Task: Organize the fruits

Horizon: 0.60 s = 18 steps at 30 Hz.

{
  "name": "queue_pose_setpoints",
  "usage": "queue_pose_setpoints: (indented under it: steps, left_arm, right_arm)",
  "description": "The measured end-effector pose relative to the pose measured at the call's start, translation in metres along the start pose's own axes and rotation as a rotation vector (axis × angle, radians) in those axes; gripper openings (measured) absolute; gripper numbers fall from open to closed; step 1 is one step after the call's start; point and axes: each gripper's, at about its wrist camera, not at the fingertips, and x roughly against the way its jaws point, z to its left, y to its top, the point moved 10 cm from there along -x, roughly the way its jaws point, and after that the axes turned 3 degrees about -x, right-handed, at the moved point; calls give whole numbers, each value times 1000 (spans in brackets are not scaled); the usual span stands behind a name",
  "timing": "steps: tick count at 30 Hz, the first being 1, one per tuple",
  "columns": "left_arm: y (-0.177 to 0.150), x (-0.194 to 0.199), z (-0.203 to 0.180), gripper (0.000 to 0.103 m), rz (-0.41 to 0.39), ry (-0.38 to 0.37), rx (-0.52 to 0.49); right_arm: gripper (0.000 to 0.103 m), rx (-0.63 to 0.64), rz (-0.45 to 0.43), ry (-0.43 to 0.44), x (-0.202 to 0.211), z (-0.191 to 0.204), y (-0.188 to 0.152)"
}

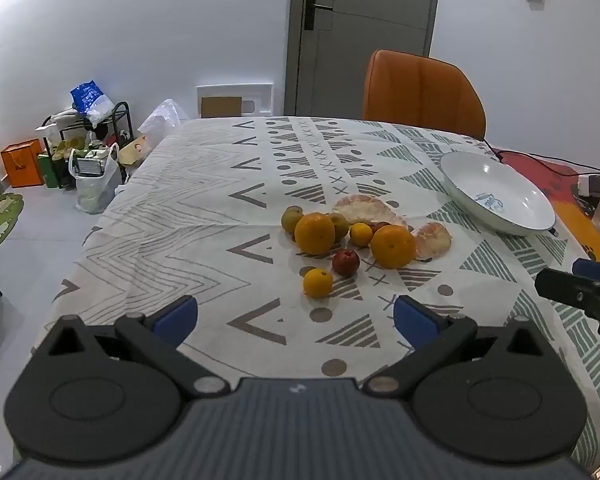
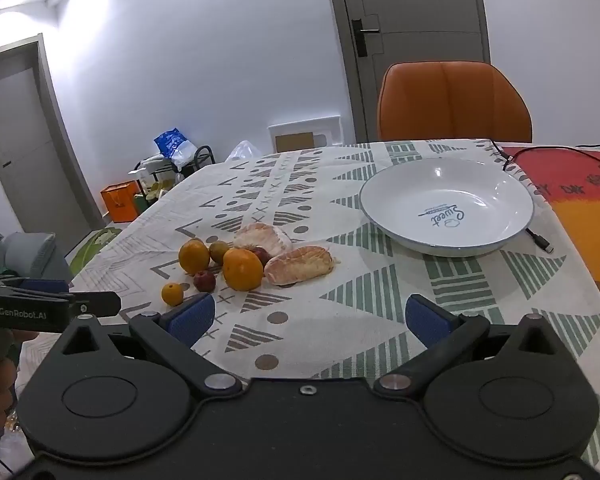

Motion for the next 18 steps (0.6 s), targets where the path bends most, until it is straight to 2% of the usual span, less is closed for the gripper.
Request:
queue_pose_setpoints:
  steps: [18]
  left_arm:
    - [4,4,-1,103,-20,2,-1]
  right_arm:
    - [103,34,16,3,-1,2,0]
